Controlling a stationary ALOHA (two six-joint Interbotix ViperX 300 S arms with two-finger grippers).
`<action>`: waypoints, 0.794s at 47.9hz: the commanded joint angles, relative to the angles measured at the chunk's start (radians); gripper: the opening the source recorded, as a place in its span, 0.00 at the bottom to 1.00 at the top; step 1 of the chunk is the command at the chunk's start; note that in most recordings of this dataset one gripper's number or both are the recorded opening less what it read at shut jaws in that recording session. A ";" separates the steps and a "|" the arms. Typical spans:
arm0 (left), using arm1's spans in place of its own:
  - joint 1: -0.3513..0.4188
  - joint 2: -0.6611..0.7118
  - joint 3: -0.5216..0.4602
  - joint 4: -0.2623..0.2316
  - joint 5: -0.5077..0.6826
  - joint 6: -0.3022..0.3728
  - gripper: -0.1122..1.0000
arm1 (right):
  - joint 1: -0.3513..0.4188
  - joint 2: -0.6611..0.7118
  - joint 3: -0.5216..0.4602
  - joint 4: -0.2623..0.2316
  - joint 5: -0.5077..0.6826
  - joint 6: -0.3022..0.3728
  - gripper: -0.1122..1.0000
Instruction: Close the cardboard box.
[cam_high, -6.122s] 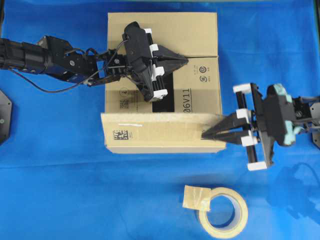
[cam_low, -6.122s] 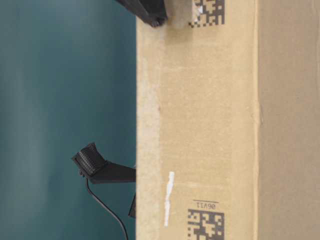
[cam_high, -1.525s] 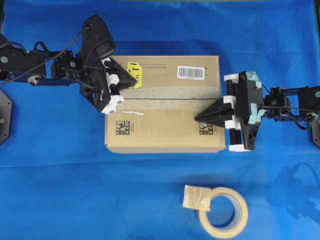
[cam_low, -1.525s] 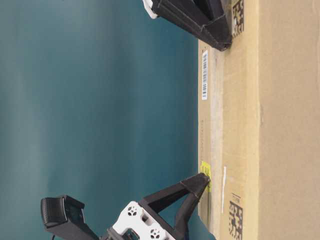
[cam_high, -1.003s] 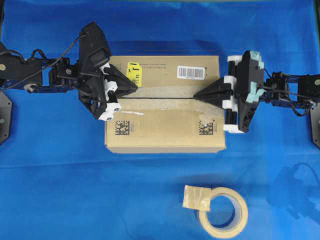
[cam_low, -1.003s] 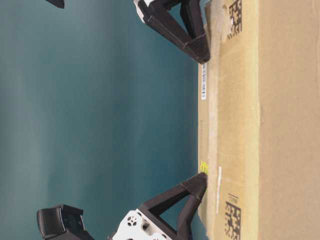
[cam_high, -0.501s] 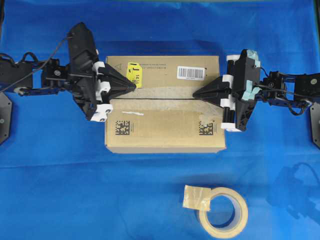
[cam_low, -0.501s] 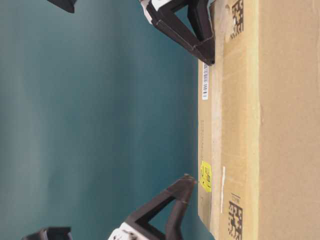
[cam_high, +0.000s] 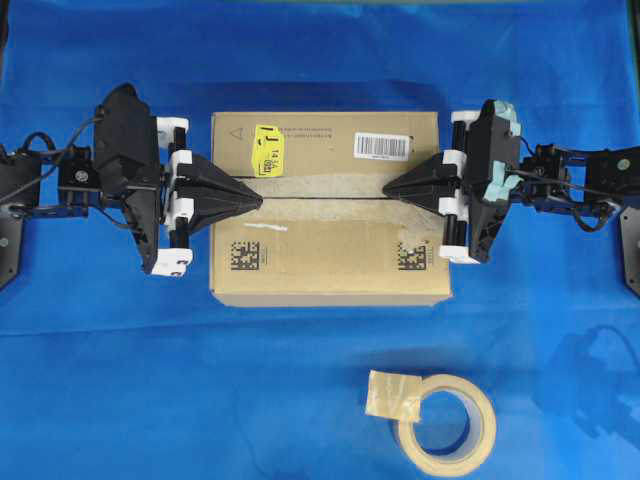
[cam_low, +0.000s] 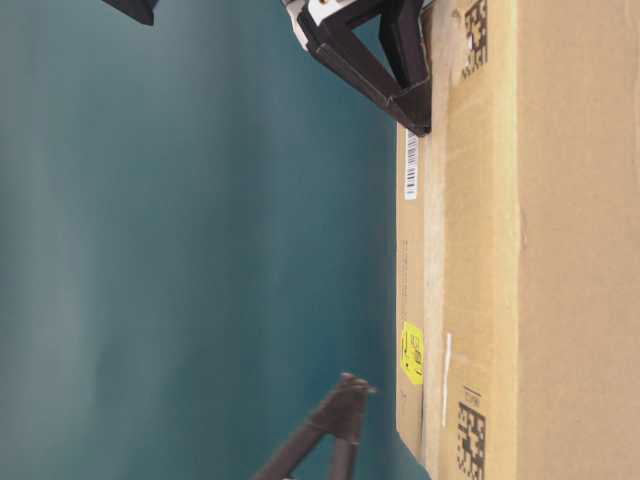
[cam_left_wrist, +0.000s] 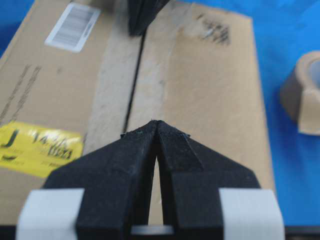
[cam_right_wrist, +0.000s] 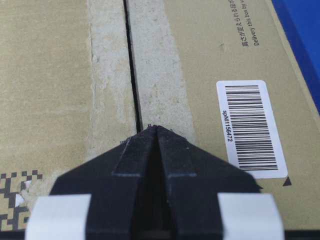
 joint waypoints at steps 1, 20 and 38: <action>0.003 0.017 -0.003 0.000 -0.031 0.003 0.10 | 0.003 -0.005 -0.014 0.002 -0.005 -0.002 0.10; 0.032 0.152 0.005 -0.002 -0.147 0.041 0.10 | 0.009 -0.005 -0.012 0.002 -0.005 0.005 0.10; 0.032 0.155 0.012 -0.002 -0.166 0.043 0.10 | 0.014 -0.005 -0.012 0.002 -0.005 0.003 0.10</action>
